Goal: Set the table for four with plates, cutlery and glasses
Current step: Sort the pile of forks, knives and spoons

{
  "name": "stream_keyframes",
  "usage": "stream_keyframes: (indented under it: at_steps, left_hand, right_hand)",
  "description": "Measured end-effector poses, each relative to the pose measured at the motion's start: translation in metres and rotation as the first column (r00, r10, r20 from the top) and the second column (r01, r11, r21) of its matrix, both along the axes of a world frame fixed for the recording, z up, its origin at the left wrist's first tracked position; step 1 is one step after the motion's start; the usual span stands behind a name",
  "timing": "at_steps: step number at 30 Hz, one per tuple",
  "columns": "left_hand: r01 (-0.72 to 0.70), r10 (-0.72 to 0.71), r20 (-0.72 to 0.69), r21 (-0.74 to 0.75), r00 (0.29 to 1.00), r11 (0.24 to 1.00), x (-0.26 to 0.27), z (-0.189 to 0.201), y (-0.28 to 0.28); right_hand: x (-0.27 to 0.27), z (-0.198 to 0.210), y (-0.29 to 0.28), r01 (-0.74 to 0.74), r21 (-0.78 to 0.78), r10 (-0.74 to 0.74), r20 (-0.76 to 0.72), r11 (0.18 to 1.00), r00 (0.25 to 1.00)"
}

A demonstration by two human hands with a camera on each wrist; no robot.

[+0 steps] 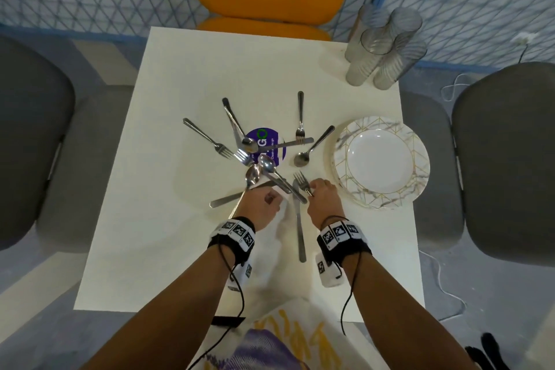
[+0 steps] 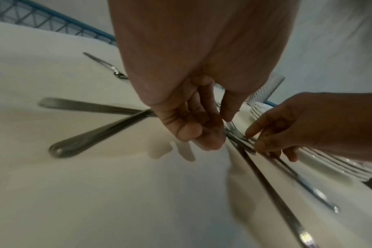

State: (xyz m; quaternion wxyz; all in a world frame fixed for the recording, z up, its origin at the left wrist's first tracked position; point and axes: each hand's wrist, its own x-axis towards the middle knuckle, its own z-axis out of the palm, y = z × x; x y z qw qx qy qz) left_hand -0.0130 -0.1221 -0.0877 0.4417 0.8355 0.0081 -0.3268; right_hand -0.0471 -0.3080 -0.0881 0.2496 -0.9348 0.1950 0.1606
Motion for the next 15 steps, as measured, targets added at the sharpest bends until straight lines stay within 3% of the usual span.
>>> stream_keyframes:
  at_steps: [7,11,15]
  left_hand:
    - [-0.094,0.088,-0.057,-0.097,0.994,0.991,0.008,0.013,0.007]
    - [-0.177,0.153,-0.114,-0.24,0.982,0.954,0.019,0.02,0.005]
    - [-0.413,0.385,-0.151,-0.335,0.911,0.847,0.032,0.018,0.015]
  right_hand:
    - [0.004,0.022,0.019,0.234,0.255,-0.265,0.091,0.938,0.96]
    - [0.011,0.043,0.048,0.242,0.462,-0.34,0.142,0.854,0.93]
    - [0.027,0.052,0.074,0.147,0.569,-0.279,0.151,0.809,0.948]
